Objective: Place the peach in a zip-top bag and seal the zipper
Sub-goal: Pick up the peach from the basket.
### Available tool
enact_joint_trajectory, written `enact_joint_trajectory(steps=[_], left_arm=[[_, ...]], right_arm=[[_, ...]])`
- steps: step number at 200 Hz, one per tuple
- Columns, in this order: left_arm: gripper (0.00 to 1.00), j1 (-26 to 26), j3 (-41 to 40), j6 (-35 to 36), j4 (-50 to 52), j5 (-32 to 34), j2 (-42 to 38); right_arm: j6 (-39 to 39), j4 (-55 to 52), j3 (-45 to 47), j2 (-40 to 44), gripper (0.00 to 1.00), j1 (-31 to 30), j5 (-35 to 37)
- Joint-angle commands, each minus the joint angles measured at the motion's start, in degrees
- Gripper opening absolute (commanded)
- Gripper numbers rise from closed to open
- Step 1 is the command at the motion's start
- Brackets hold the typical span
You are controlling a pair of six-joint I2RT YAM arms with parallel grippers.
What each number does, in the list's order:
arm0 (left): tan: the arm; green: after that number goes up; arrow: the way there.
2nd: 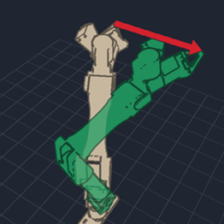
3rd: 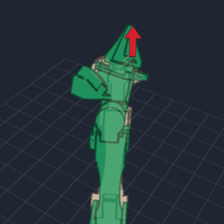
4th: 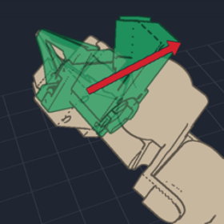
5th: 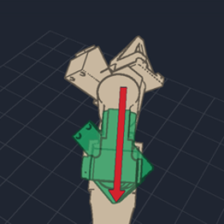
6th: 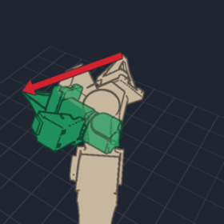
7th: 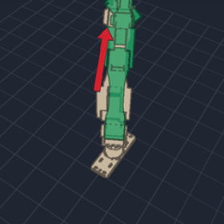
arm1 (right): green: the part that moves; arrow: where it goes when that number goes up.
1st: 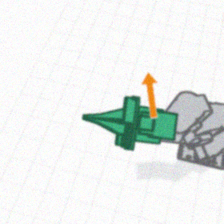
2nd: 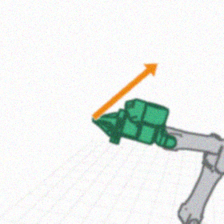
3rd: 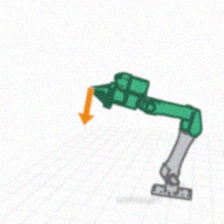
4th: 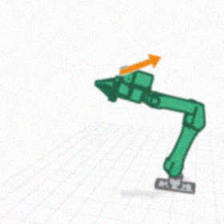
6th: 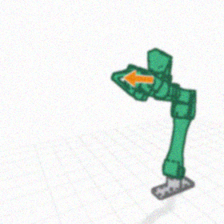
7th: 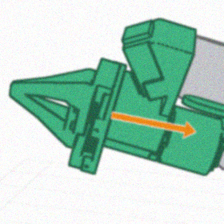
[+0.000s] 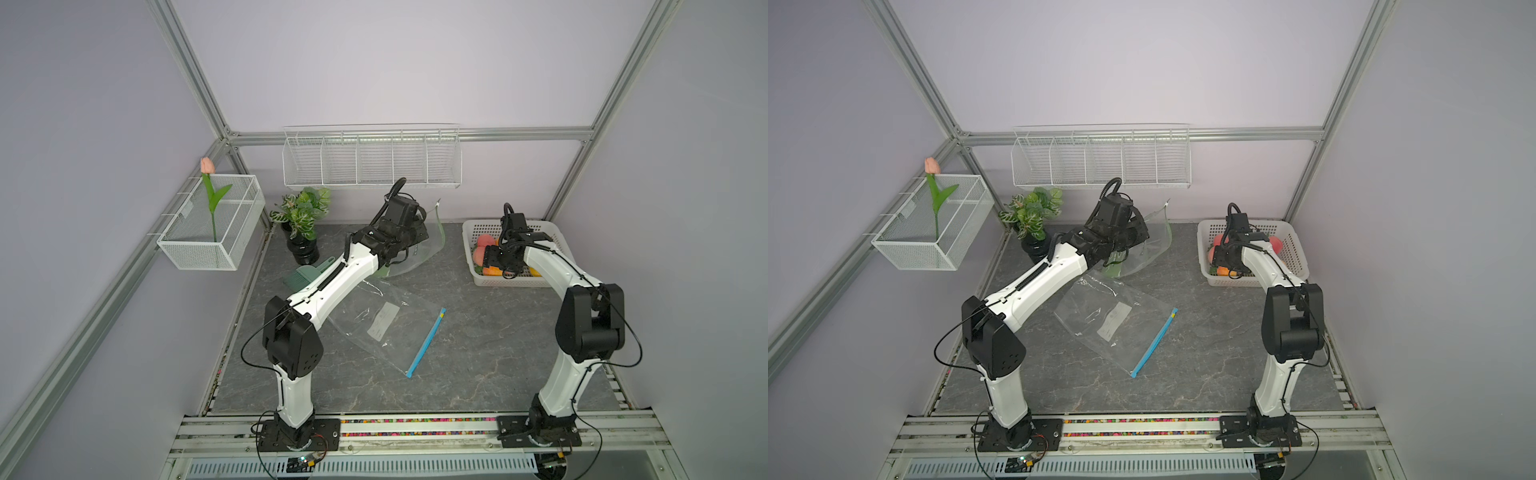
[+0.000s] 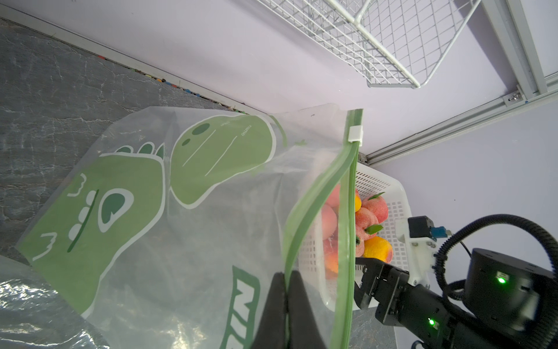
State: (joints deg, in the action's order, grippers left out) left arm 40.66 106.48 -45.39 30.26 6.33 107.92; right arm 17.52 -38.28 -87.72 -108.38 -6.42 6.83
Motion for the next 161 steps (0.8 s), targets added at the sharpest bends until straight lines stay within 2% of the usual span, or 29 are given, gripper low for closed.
enact_joint_trajectory(steps=[1,74,161], left_arm=[[0.0,0.3,-0.2,0.2,-0.7,0.1,0.7],[0.0,0.3,0.3,0.4,-0.8,-0.5,1.5],[0.0,0.3,0.3,0.3,-0.6,-0.6,1.6]], right_arm=[[-0.1,-1.2,-2.1,-2.1,0.78,0.5,-1.0],[0.8,-3.8,-6.4,-8.6,0.77,0.7,0.4],[0.9,-5.6,-7.2,-11.8,0.74,0.7,0.3]])
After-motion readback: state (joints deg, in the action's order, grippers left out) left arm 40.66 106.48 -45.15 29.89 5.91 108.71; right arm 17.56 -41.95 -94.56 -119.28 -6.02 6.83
